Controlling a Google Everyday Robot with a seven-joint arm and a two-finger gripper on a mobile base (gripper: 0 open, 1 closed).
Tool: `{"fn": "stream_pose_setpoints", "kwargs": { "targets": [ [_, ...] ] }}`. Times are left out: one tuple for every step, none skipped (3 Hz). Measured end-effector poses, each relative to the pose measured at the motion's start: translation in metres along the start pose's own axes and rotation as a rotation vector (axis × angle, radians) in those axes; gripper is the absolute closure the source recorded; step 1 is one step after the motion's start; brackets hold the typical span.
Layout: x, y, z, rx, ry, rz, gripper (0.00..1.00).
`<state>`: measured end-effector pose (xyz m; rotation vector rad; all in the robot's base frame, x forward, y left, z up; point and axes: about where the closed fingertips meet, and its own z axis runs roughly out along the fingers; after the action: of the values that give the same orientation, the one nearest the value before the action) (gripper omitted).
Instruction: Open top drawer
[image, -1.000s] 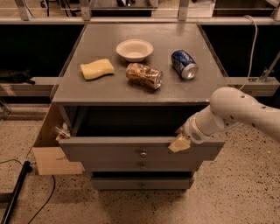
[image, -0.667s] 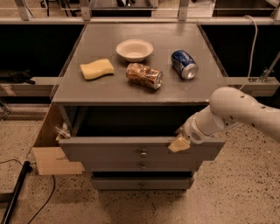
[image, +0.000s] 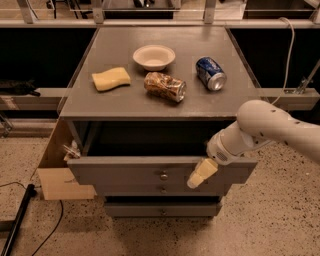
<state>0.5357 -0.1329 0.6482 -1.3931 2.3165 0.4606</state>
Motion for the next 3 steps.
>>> {"fn": "stream_pose_setpoints", "kwargs": {
  "targets": [
    [0.000,0.000,0.000,0.000,0.000,0.000,0.18],
    [0.021,0.015,0.003,0.000,0.011,0.016,0.41],
    [0.019,0.015,0.001,0.000,0.012,0.016,0.65]
  ]
}}
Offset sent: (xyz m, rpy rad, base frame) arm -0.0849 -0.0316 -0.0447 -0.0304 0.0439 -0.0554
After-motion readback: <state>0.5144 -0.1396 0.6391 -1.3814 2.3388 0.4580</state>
